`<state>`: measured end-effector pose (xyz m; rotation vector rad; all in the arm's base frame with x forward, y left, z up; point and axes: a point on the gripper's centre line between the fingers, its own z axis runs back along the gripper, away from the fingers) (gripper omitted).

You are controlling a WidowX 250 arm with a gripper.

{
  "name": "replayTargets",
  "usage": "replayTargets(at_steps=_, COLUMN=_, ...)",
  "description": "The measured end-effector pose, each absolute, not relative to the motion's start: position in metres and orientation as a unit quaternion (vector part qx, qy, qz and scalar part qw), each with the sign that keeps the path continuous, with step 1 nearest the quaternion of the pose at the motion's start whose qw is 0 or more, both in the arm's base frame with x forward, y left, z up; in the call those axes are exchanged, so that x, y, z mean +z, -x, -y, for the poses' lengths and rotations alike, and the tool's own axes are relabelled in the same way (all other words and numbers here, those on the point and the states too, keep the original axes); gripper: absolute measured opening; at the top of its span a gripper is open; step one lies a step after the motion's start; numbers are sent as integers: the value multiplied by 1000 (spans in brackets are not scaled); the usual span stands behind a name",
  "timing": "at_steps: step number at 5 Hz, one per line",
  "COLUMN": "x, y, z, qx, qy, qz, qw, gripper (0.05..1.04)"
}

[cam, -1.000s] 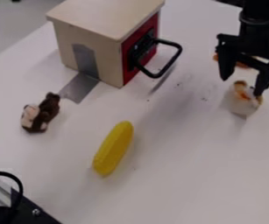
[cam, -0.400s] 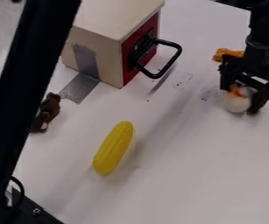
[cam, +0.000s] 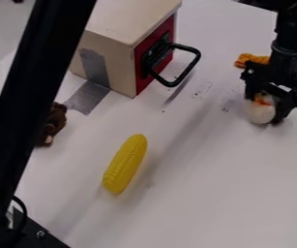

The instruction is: Put the thing on top of the drawer

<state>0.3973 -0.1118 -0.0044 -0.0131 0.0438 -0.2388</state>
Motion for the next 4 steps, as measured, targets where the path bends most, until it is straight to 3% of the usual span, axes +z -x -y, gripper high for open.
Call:
replayTargets(at_steps=1, x=3, y=-384, z=109, qx=-137, qy=8, qz=-38, qw=990, gripper=583)
replayTargets(at_steps=3, x=98, y=-359, z=53, qx=-123, qy=10, qz=24, qw=992, gripper=555)
replayTargets(at_steps=4, x=128, y=-345, z=12, qx=-99, qy=8, qz=45, qw=994, gripper=555)
